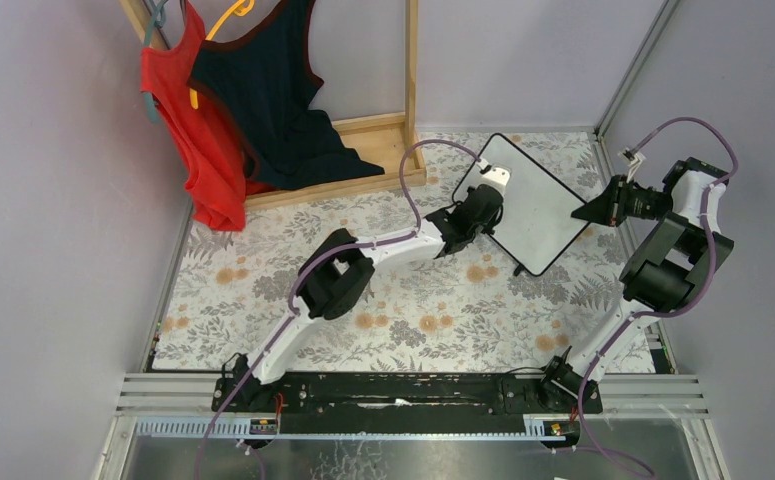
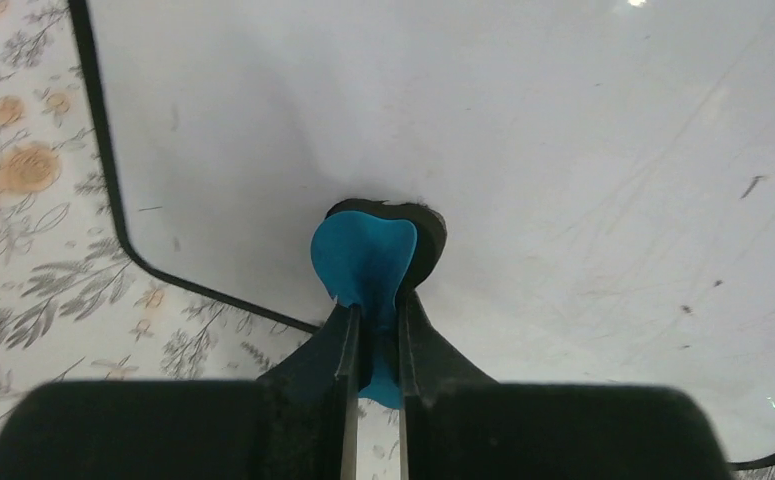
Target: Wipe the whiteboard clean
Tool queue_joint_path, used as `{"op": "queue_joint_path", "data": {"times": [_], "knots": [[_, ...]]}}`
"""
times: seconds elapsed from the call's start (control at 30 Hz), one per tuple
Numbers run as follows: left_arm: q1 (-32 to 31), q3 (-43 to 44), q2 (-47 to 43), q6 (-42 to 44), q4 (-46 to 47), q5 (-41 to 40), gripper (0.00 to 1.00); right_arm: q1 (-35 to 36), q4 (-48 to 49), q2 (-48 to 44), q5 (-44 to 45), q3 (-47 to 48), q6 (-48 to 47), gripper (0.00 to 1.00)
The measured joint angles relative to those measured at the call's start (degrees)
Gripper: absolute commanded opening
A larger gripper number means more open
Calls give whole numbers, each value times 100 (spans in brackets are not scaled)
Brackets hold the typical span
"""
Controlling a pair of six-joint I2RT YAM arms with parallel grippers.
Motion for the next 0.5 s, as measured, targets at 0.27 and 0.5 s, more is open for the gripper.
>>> {"op": "queue_joint_path", "data": {"times": [0.27,0.5], "knots": [[7,-809,-852,9,-151,-210,0,15,-129,0,96,0,0,0],[7,-1320,-1674,9,-166,-487,0,15,-131,0,103,0,2,0]]}}
